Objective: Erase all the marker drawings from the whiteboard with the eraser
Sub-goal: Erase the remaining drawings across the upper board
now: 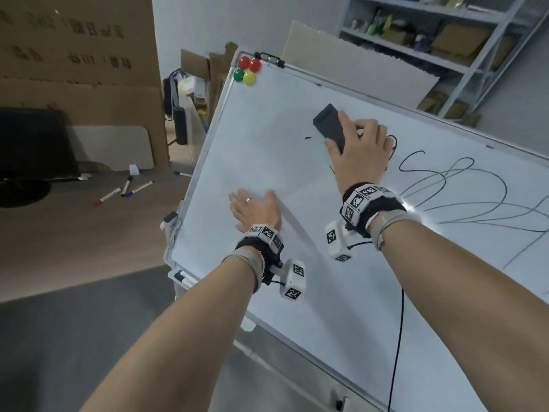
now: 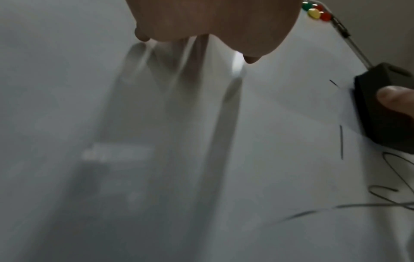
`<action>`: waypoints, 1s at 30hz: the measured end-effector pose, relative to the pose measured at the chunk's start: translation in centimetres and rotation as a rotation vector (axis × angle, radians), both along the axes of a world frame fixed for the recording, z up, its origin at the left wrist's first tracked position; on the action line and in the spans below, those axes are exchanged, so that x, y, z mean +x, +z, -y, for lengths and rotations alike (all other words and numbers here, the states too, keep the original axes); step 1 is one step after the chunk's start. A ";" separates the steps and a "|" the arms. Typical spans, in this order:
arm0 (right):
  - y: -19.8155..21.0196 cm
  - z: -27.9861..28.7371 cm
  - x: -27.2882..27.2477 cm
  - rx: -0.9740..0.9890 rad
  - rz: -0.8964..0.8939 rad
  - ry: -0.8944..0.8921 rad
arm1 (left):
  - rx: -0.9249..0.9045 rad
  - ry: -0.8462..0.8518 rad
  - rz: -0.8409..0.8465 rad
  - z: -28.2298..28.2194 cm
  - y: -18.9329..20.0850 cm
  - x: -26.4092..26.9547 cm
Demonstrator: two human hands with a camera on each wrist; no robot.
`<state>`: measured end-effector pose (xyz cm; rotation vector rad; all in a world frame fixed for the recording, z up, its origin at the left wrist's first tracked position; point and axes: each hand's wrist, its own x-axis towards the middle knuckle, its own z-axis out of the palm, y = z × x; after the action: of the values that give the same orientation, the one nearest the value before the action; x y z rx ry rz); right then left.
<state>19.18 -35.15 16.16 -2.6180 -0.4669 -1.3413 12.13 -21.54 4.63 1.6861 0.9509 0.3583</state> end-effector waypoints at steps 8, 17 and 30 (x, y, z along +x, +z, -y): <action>-0.5 -0.9 -1.3 -0.173 -0.011 0.153 | 0.040 0.005 -0.017 1.0 0.6 -0.3; -0.7 1.3 -1.0 -0.005 -0.034 0.097 | 0.015 -0.054 0.027 1.6 0.8 -0.3; -0.2 -4.1 -0.4 -0.192 -0.113 0.213 | 0.037 -0.022 0.030 0.5 0.3 -0.2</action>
<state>18.74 -31.07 15.94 -2.6817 -0.8680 -1.1263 11.91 -22.02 4.94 1.7188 0.9078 0.3872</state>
